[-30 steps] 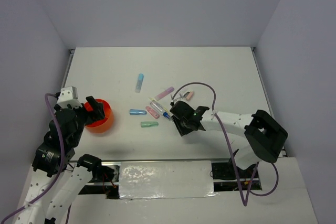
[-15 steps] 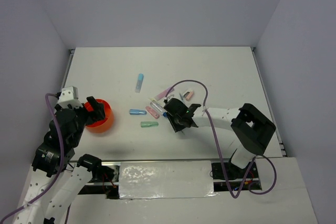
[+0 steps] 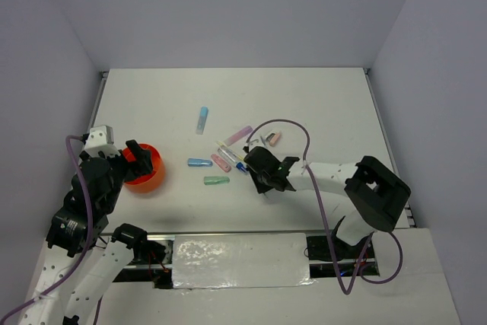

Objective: Sort the stationery into containers
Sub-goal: Pick up the pen from the center of the board.

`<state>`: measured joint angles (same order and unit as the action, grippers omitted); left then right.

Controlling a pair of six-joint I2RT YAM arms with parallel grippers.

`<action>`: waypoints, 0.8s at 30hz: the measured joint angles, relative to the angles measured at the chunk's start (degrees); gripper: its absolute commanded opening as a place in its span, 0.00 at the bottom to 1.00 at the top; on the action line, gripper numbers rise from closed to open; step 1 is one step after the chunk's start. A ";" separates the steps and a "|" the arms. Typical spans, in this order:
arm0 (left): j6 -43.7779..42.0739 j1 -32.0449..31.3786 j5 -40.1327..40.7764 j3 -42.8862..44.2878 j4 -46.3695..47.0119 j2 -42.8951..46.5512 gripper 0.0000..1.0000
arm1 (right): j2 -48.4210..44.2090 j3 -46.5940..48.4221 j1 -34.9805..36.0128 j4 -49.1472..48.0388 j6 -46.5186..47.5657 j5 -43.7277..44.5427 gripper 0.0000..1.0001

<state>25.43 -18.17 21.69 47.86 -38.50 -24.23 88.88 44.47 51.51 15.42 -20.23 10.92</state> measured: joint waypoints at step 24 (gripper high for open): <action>0.42 -0.85 -12.31 2.56 2.43 -4.92 0.99 | -29.14 -3.30 0.00 8.39 -2.86 -0.90 0.07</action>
<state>25.85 -19.03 9.39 50.41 -36.07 -29.15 59.75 41.17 51.51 23.81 -23.09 10.02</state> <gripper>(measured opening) 0.993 0.175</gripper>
